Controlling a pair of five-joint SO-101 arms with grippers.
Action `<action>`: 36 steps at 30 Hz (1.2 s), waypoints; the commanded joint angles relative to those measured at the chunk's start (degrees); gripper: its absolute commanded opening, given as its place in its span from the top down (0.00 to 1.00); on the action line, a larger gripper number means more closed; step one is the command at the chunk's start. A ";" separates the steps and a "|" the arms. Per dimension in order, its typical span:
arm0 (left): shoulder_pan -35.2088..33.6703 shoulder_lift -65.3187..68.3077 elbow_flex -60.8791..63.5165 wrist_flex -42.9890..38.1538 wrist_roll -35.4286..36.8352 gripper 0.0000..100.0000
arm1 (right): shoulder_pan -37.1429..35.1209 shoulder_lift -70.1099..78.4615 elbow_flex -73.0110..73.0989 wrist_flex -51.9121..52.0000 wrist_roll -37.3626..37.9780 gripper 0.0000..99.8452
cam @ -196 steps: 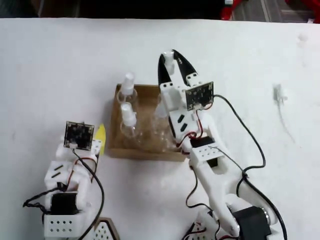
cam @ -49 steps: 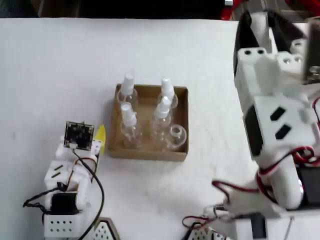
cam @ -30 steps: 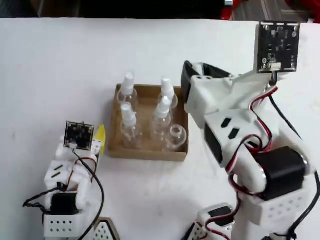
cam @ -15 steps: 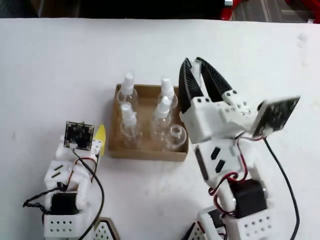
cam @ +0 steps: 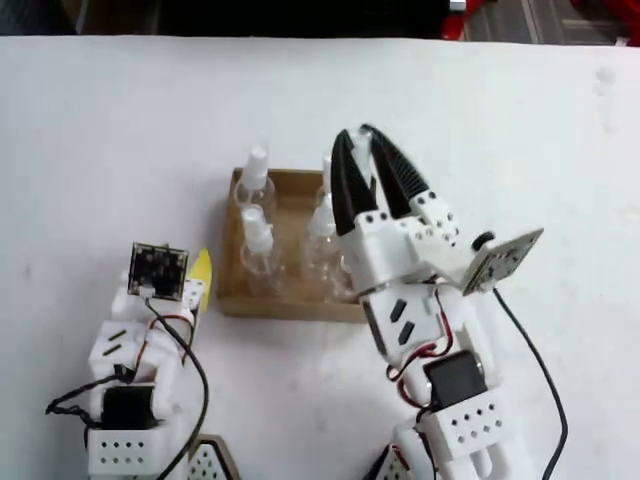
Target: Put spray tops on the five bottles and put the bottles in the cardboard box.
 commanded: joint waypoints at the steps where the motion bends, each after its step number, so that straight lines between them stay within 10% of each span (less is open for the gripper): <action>1: 0.57 -0.31 0.09 -0.53 -0.62 0.83 | -0.66 -2.07 2.73 -7.08 -0.62 0.99; 36: 0.57 -0.31 0.09 -0.53 -0.62 0.83 | 4.53 7.96 11.52 -19.03 -4.22 0.99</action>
